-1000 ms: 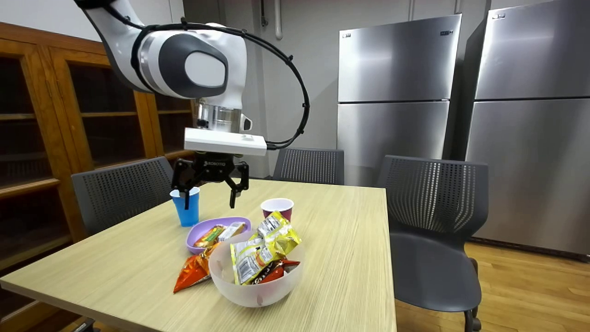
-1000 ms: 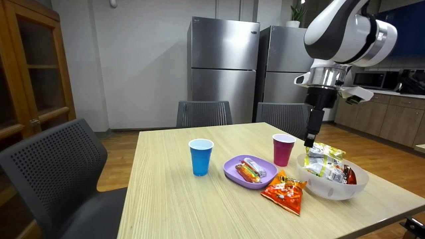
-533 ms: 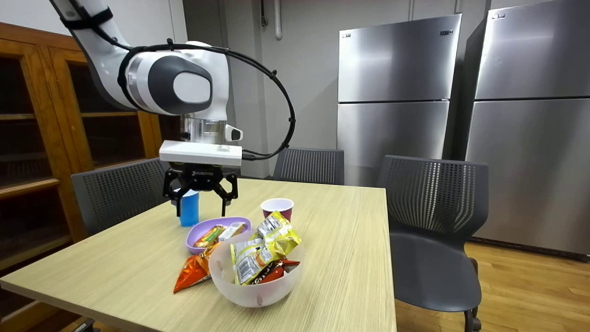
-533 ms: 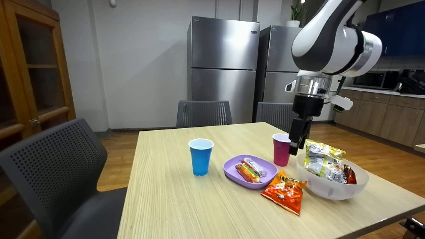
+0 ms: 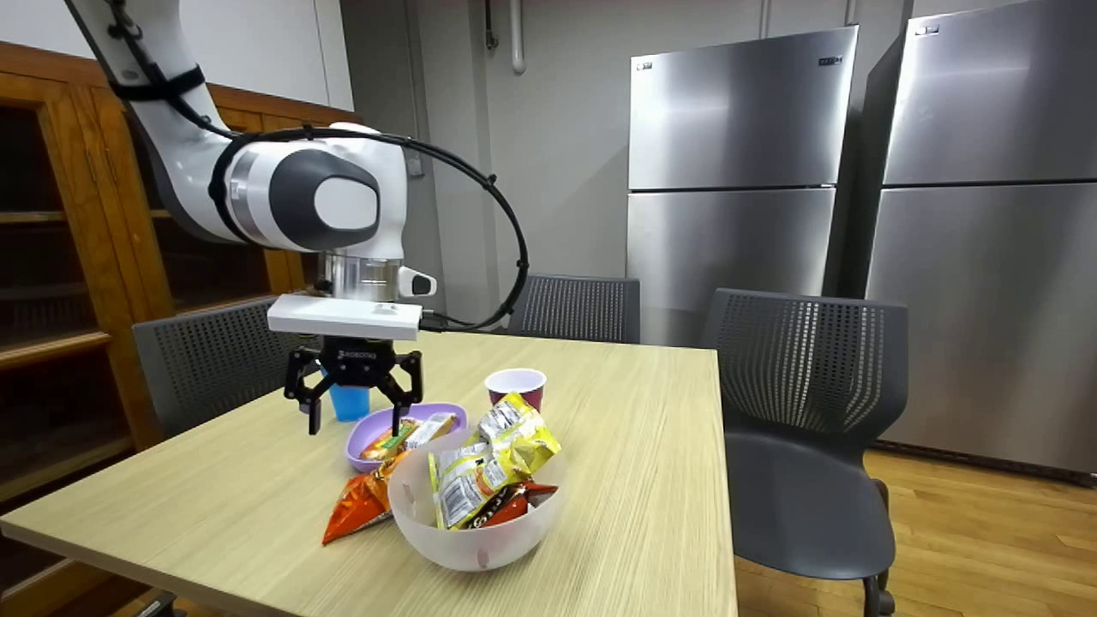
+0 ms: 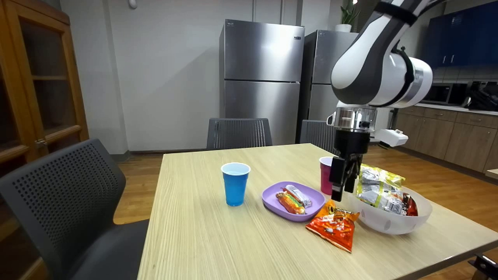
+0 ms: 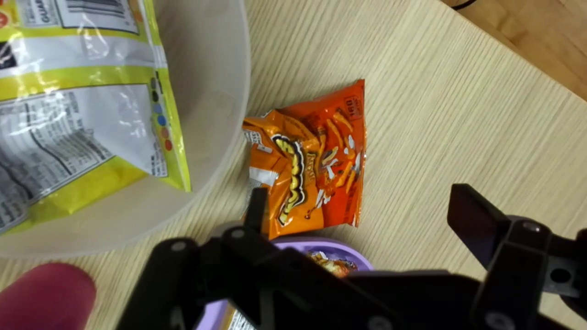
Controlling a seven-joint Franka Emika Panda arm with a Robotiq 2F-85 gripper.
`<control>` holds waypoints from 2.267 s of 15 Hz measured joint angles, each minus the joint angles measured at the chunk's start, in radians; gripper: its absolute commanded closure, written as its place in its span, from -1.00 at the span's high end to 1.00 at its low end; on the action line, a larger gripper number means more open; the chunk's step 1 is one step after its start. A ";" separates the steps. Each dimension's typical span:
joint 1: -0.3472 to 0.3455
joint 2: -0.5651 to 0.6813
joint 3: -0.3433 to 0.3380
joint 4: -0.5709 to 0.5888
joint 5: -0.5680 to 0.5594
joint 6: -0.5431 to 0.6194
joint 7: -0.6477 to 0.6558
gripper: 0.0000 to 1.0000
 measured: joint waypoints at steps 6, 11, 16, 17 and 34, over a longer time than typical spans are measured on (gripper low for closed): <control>0.000 0.079 0.016 0.021 0.000 0.024 0.011 1.00; -0.003 0.142 0.030 0.050 0.000 0.056 0.030 1.00; -0.009 0.177 0.032 0.071 -0.001 0.063 0.044 0.50; -0.011 0.182 0.033 0.074 -0.001 0.064 0.046 0.47; -0.034 0.190 0.045 0.078 -0.008 0.086 0.053 -1.00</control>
